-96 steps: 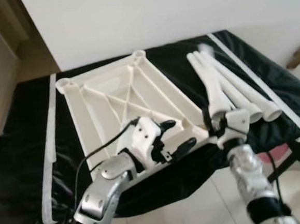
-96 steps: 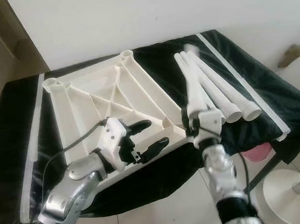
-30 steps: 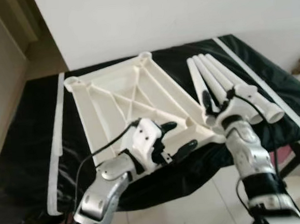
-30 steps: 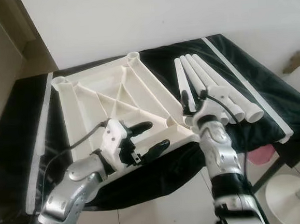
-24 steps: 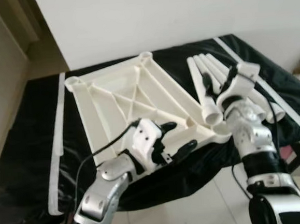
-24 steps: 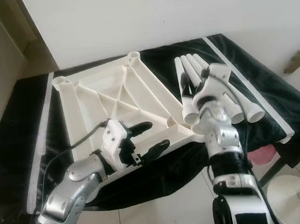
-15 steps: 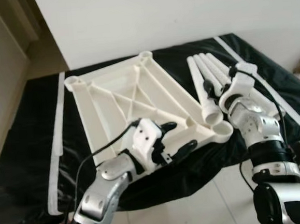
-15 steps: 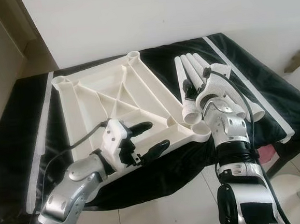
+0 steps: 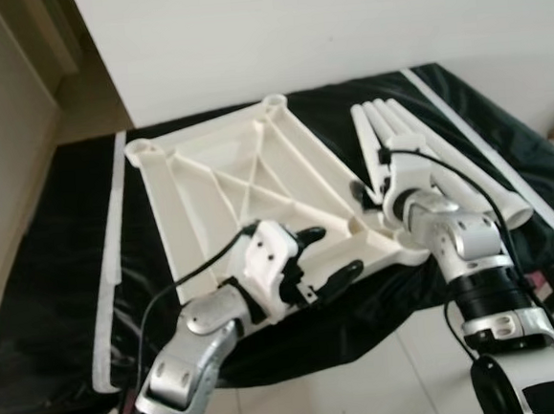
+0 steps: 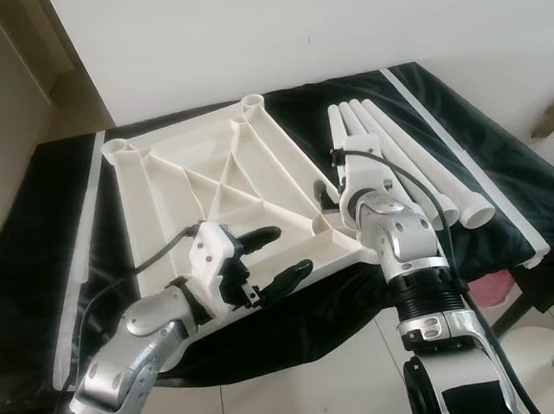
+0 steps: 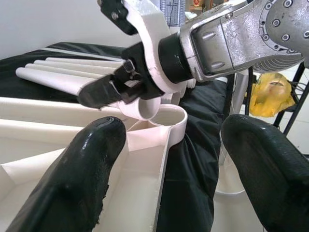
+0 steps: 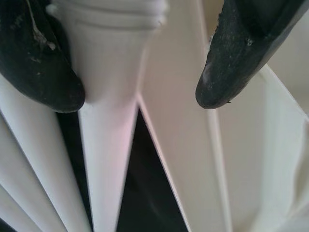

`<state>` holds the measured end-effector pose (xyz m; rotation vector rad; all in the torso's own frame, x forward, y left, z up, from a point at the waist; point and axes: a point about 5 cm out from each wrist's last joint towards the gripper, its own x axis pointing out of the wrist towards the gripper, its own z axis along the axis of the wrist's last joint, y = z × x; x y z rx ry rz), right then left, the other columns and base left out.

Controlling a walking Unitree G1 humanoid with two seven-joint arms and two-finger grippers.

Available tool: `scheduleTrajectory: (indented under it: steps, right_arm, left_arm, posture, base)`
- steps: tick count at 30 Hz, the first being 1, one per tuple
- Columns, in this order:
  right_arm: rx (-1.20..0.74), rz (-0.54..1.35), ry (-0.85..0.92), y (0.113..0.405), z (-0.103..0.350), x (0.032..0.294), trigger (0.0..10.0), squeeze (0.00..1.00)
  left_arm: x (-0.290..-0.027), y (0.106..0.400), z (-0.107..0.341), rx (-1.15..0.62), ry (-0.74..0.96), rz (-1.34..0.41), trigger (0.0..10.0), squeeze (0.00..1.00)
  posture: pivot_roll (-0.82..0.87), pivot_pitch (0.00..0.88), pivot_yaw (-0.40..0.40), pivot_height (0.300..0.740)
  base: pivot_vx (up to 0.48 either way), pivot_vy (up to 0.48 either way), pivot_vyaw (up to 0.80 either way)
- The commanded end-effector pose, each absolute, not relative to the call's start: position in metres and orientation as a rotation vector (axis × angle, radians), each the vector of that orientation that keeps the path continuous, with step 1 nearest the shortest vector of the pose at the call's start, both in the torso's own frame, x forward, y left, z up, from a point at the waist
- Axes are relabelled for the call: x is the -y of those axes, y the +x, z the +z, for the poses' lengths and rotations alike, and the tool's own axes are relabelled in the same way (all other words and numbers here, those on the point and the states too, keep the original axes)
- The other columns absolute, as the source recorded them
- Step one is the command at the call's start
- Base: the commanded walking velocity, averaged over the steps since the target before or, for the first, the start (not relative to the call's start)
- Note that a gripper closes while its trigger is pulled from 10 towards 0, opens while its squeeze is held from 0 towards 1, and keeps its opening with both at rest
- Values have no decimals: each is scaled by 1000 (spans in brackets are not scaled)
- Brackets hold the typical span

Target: Building children table

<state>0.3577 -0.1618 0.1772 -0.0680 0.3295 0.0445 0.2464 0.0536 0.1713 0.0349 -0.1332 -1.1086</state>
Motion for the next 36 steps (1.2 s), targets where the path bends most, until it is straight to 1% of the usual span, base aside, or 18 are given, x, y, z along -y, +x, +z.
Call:
scheduleTrajectory:
  steps: [1,4,6,8,9,10,12,13,15,16,20,22,26,28,30,31,33,36]
  right_arm:
    - [-366,43,-90,355,173,161,10000,0]
    - [-401,-3,-137,351,173,171,10000,0]
    - [-401,-3,-137,351,173,171,10000,0]
    - [-416,-82,-198,346,176,184,10000,0]
    - [-416,-82,-198,346,176,184,10000,0]
    - [-422,-115,-243,344,179,190,10000,0]
    - [-422,-115,-243,344,179,190,10000,0]
    - [-430,-155,-312,342,182,196,10000,0]
    - [-430,-155,-312,342,182,196,10000,0]
    - [-435,-186,-368,340,185,201,10000,0]
    - [-435,-220,-410,338,190,208,10000,0]
    - [-435,-220,-410,338,190,208,10000,0]
    - [-364,-259,-383,343,196,214,10000,0]
    - [-356,-266,-349,345,197,214,10000,0]
    - [-307,-265,-289,353,199,214,10000,0]
    - [-307,-265,-289,353,199,214,10000,0]
    - [-237,-249,-201,359,204,214,10000,0]
    - [-202,-250,-198,361,206,215,10000,0]
  left_arm:
    - [-57,248,171,132,54,-1083,10000,0]
    - [-58,249,171,132,54,-1079,10000,0]
    - [-58,249,171,132,54,-1079,10000,0]
    - [-58,248,171,131,51,-1077,10000,0]
    - [-58,248,171,131,51,-1077,10000,0]
    - [-58,248,171,131,51,-1077,10000,0]
    - [-58,248,171,131,51,-1077,10000,0]
    - [-57,248,171,131,49,-1078,10000,0]
    - [-57,248,171,131,49,-1078,10000,0]
    - [-57,248,171,132,49,-1080,10000,0]
    - [-57,248,172,133,49,-1084,10000,0]
    - [-57,248,172,133,49,-1084,10000,0]
    - [-57,249,171,130,50,-1086,10000,0]
    - [-56,249,171,130,49,-1086,10000,0]
    - [-55,249,171,130,47,-1088,10000,0]
    - [-55,249,171,130,47,-1088,10000,0]
    - [-55,249,171,132,45,-1089,10000,0]
    - [-55,249,172,132,45,-1088,10000,0]
  posture:
    - [12,0,45,740]
    - [13,0,43,740]
    - [13,0,43,740]
    - [10,0,43,740]
    - [10,0,43,740]
    - [8,0,44,740]
    - [8,0,44,740]
    - [4,0,47,740]
    - [4,0,47,740]
    - [2,0,50,740]
    - [1,0,53,740]
    - [1,0,53,740]
    - [0,0,56,740]
    - [-1,0,56,740]
    - [-3,0,57,740]
    - [-3,0,57,740]
    - [-3,0,58,740]
    - [-3,0,58,740]
  base:
    - [0,0,0]
    - [0,0,0]
    - [0,0,0]
    - [0,0,0]
    - [0,0,0]
    - [0,0,0]
    - [0,0,0]
    - [0,0,0]
    - [0,0,0]
    - [0,0,0]
    - [0,0,0]
    - [0,0,0]
    - [0,0,0]
    - [0,0,0]
    - [0,0,0]
    - [0,0,0]
    - [0,0,0]
    - [0,0,0]
